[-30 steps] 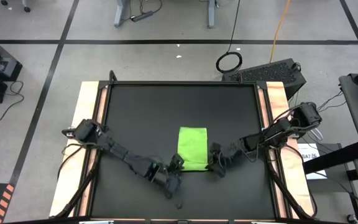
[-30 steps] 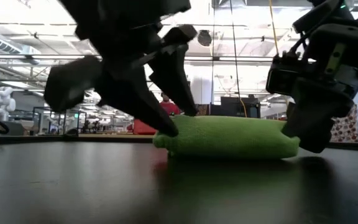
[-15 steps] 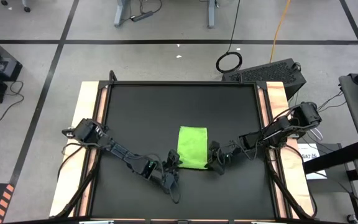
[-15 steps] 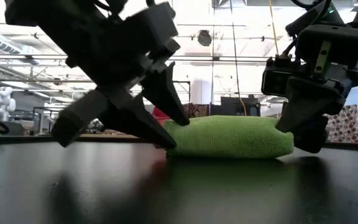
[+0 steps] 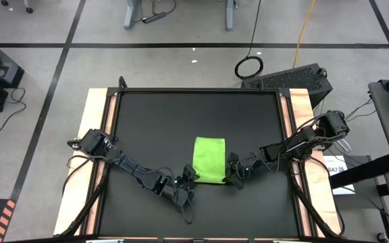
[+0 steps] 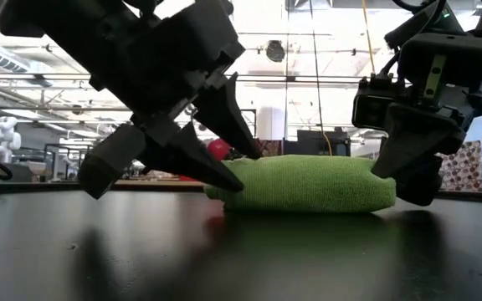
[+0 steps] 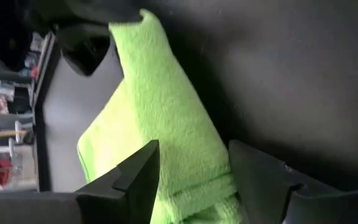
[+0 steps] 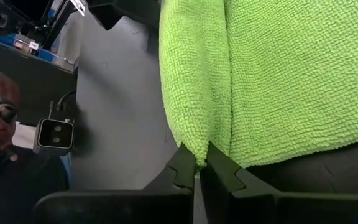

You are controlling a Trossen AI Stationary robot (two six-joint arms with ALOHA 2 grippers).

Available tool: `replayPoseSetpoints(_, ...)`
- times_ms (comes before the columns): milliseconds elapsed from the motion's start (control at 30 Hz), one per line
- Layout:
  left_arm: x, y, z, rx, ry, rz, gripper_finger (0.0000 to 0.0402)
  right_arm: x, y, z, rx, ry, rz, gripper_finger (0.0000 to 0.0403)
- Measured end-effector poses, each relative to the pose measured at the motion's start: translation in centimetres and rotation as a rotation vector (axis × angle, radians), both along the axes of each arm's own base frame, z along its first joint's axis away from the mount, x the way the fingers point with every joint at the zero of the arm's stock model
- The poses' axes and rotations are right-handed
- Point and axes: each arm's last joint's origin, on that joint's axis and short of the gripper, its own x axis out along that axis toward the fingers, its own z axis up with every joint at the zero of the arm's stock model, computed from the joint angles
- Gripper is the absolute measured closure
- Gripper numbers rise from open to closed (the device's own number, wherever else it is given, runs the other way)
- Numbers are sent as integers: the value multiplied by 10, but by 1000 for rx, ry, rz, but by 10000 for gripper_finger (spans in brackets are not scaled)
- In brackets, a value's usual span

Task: Roll towel into tight, uniform cylinder
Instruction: Roll the green towel

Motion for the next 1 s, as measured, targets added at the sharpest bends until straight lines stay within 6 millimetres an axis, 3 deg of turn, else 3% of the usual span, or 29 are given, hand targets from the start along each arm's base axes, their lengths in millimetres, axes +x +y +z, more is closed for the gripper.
replayPoseSetpoints(267, 2, 2, 0, -7, 4, -21, 203, 0, 0, 0, -2, -1, 0, 399)
replayPoseSetpoints(500, 8, 14, -17, -38, 76, -19, 203, 0, 0, 1, -2, -7, -3, 399)
replayPoseSetpoints(733, 11, 20, -22, -70, 56, 50, 205, 1, 0, 2, 3, -16, -3, 399)
replayPoseSetpoints(867, 14, 26, -22, -110, 62, 62, 240, 1, 0, 2, 4, -17, -2, 399)
replayPoseSetpoints(1000, 16, 31, -23, -147, 79, 56, 311, 1, 1, 2, 12, -22, 14, 399)
